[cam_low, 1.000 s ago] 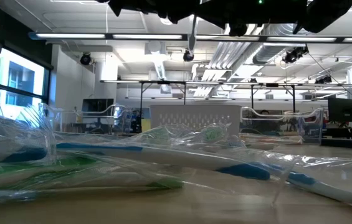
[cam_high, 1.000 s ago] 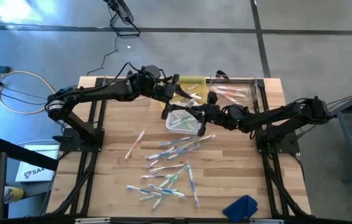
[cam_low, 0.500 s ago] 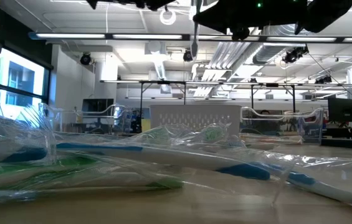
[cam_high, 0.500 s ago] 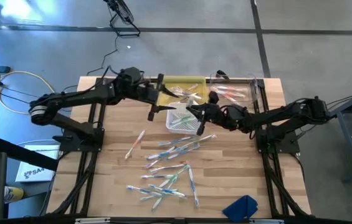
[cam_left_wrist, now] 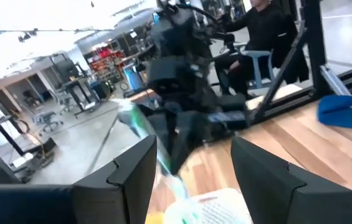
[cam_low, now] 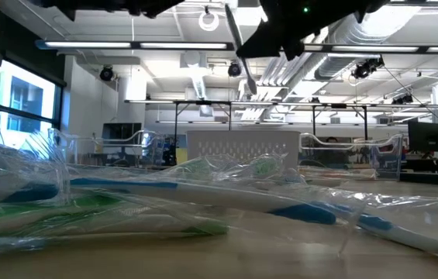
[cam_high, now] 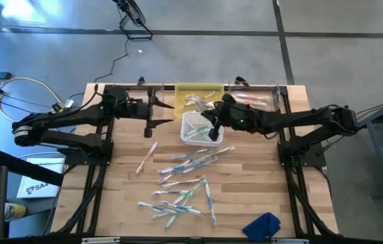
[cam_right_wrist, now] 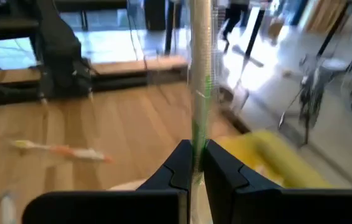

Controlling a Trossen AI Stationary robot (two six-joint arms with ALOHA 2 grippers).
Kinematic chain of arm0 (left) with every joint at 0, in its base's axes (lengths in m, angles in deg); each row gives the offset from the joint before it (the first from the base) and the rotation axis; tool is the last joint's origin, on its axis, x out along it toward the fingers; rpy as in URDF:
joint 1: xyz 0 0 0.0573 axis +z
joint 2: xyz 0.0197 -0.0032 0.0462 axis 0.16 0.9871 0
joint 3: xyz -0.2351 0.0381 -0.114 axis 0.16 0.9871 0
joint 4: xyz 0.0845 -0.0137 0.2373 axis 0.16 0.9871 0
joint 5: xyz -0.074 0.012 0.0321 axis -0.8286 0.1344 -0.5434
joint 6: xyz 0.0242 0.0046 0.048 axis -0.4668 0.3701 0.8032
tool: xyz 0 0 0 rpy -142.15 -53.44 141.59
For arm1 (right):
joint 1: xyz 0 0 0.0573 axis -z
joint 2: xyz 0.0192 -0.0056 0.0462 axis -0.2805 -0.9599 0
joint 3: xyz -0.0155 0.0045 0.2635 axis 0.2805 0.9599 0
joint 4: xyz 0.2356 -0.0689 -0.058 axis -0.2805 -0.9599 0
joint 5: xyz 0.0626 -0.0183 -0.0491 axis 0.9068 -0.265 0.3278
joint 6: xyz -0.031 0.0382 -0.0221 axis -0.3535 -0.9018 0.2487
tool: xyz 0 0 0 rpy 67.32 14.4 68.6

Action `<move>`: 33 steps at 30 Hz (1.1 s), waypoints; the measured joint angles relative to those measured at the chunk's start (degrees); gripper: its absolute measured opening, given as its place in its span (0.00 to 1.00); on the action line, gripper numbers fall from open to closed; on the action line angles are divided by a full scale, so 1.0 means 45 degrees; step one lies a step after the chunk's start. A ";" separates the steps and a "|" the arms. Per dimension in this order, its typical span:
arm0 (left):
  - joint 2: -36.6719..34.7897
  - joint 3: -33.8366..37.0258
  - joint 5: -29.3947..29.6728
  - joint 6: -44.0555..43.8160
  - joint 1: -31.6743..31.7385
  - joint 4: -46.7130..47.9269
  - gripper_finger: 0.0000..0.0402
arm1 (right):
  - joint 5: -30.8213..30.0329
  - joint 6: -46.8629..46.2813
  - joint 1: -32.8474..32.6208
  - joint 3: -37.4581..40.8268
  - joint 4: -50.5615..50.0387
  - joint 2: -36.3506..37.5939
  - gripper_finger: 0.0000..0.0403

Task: Pick & Place Toothbrushes
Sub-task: Put the green toothbrush into the white bin

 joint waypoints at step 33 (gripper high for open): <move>-0.0267 0.0273 0.0092 -0.0161 -0.0002 0.0062 0.50 | 0.3617 -0.3512 0.0905 -0.0155 -0.3012 -0.2404 0.04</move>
